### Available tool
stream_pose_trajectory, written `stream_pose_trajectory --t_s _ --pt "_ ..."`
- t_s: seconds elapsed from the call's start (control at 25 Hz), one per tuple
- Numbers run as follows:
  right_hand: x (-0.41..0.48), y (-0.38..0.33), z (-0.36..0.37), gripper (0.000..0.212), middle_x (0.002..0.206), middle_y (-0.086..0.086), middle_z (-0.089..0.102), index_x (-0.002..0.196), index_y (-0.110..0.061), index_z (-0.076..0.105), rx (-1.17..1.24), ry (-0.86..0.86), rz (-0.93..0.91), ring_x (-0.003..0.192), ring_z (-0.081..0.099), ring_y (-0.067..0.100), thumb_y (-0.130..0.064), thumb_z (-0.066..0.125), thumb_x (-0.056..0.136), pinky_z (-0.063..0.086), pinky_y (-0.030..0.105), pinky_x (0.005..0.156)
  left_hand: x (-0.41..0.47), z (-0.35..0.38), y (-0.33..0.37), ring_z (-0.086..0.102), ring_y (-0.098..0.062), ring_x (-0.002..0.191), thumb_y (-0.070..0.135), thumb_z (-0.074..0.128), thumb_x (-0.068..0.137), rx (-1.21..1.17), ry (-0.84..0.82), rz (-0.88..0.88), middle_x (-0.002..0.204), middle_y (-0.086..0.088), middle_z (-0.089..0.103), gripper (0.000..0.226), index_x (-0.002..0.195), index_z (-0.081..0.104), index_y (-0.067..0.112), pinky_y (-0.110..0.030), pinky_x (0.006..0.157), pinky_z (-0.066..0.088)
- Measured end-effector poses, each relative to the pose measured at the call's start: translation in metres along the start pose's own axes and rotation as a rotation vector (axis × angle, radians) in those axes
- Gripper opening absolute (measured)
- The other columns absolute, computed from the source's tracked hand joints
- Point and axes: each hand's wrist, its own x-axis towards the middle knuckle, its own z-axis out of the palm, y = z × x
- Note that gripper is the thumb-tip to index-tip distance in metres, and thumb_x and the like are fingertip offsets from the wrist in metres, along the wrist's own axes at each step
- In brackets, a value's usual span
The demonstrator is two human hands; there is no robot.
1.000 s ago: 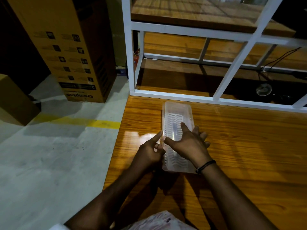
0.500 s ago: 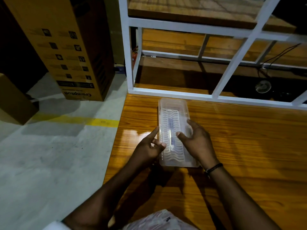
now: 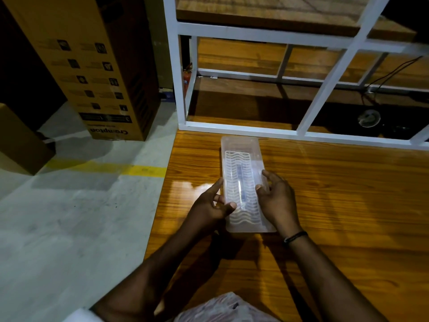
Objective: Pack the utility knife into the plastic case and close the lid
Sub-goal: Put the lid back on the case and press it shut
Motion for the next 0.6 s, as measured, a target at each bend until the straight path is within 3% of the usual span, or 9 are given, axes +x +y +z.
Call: stream_pose_trajectory --t_s 0.16,0.28,0.36,0.48,0.6 --pt "0.000 0.001 -0.014 0.044 0.114 -0.002 0.066 0.138 -0.012 0.059 0.135 -0.050 0.109 0.104 0.064 0.017 -0.015 0.067 0.095 0.049 0.030 0.082 -0.004 -0.003 0.004 0.070 -0.019 0.086 0.031 0.077 0.088 -0.037 0.028 -0.007 0.099 0.001 0.061 0.080 0.154 0.033 0.041 -0.029 0.062 0.062" --pt "-0.003 0.010 -0.029 0.050 0.108 0.000 0.073 0.138 -0.008 0.057 0.387 -0.177 0.305 0.095 0.071 0.019 -0.016 0.072 0.092 0.059 0.038 0.083 -0.011 -0.006 0.004 0.070 -0.018 0.091 0.032 0.080 0.084 -0.083 0.055 -0.087 0.105 0.005 0.065 0.085 0.155 0.033 0.034 -0.029 0.062 0.060" --pt "-0.011 0.016 -0.040 0.046 0.109 0.006 0.077 0.136 -0.010 0.059 0.493 -0.281 0.391 0.095 0.075 0.024 -0.012 0.071 0.092 0.062 0.044 0.085 -0.019 -0.009 -0.001 0.071 -0.017 0.097 0.027 0.083 0.081 -0.157 0.034 -0.132 0.109 0.005 0.069 0.087 0.154 0.036 0.030 -0.032 0.071 0.063" --pt "-0.030 0.026 -0.055 0.039 0.088 0.004 0.077 0.122 -0.014 0.063 0.617 -0.424 0.433 0.074 0.076 0.018 0.006 0.067 0.089 0.060 0.029 0.057 -0.034 -0.014 -0.013 0.072 -0.012 0.103 0.016 0.086 0.076 -0.216 -0.015 -0.147 0.110 0.004 0.072 0.090 0.153 0.041 0.029 -0.026 0.078 0.062" --pt "-0.039 0.041 -0.054 0.047 0.081 0.010 0.067 0.125 -0.008 0.061 0.638 -0.448 0.435 0.069 0.071 0.020 0.016 0.065 0.085 0.058 0.024 0.055 -0.038 -0.014 -0.018 0.074 -0.012 0.101 0.010 0.085 0.076 -0.283 0.015 -0.164 0.110 0.000 0.074 0.087 0.151 0.044 0.029 -0.026 0.078 0.062"
